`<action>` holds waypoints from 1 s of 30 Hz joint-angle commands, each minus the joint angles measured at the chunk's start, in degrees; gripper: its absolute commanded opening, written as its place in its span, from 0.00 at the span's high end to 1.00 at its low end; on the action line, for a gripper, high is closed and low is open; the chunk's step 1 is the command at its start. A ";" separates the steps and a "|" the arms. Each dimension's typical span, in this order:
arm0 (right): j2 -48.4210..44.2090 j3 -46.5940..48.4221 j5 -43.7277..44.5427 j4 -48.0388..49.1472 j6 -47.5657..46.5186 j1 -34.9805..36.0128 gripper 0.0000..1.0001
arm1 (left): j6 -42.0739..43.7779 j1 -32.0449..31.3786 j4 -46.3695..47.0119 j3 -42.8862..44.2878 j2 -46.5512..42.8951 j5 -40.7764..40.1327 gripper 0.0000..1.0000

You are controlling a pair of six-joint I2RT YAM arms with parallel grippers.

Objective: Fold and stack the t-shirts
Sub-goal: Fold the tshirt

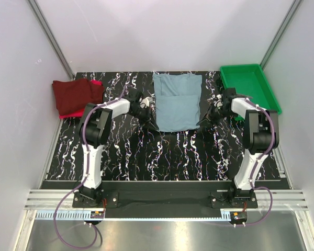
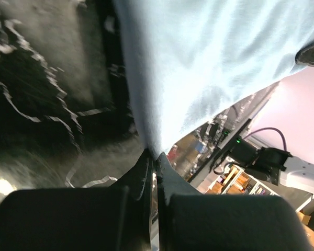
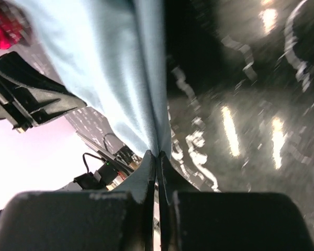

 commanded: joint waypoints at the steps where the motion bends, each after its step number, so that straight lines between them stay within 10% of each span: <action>1: -7.41 -0.60 -2.38 -1.48 -0.90 0.19 1.00 | 1.50 0.43 0.27 1.78 -7.10 3.70 1.00; 18: -22.45 -4.74 -4.75 -8.15 -2.75 0.10 1.00 | 7.83 0.52 -6.59 0.38 -25.20 2.91 1.00; 30: -14.12 8.87 -4.84 -1.83 0.24 0.10 1.00 | 8.71 1.75 -7.38 9.51 -17.31 1.59 1.00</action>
